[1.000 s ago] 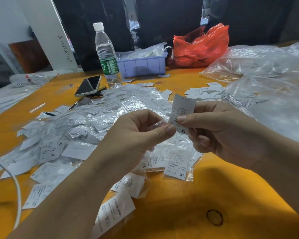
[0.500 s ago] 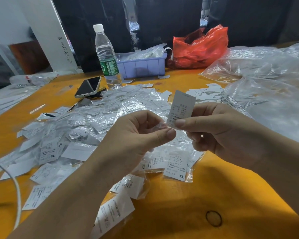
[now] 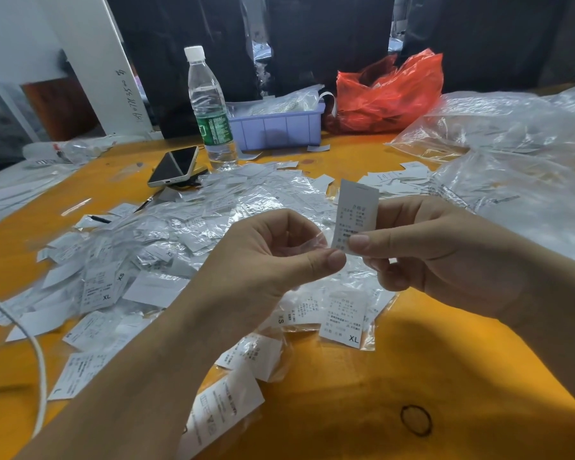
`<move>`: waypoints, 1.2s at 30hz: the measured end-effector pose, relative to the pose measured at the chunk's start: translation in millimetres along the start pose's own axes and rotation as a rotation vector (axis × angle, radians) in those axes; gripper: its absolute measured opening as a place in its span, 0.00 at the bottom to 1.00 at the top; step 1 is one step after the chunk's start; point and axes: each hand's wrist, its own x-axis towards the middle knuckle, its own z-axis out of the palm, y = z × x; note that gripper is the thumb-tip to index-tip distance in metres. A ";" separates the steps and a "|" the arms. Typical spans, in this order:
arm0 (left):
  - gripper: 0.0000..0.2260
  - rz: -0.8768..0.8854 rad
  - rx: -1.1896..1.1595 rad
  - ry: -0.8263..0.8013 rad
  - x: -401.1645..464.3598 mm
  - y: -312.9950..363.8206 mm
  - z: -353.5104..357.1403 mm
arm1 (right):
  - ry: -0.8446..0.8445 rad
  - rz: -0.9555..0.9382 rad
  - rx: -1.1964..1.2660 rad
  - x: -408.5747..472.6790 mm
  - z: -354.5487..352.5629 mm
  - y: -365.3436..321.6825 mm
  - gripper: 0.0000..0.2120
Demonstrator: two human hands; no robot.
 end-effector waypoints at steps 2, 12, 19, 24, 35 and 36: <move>0.09 -0.002 0.012 0.002 0.1 -0.1 0.1 | 0.024 -0.014 -0.011 0.1 0.3 0.1 0.08; 0.11 -0.002 0.044 -0.031 0.7 -3.3 -2.1 | 0.072 -0.077 -0.036 0.3 8.1 4.1 0.10; 0.09 0.010 0.042 -0.021 1.8 -4.5 -2.3 | 0.122 -0.059 -0.052 0.2 9.2 3.9 0.17; 0.07 -0.011 0.012 -0.035 2.1 -5.2 -4.7 | 0.167 -0.024 -0.008 -0.3 5.9 2.7 0.15; 0.11 -0.032 0.004 0.001 3.1 -6.3 -5.6 | 0.310 -0.112 -0.009 -1.5 11.9 1.6 0.06; 0.11 -0.034 0.006 -0.003 3.1 -6.0 -5.2 | 0.342 -0.127 0.016 -1.8 10.3 1.0 0.05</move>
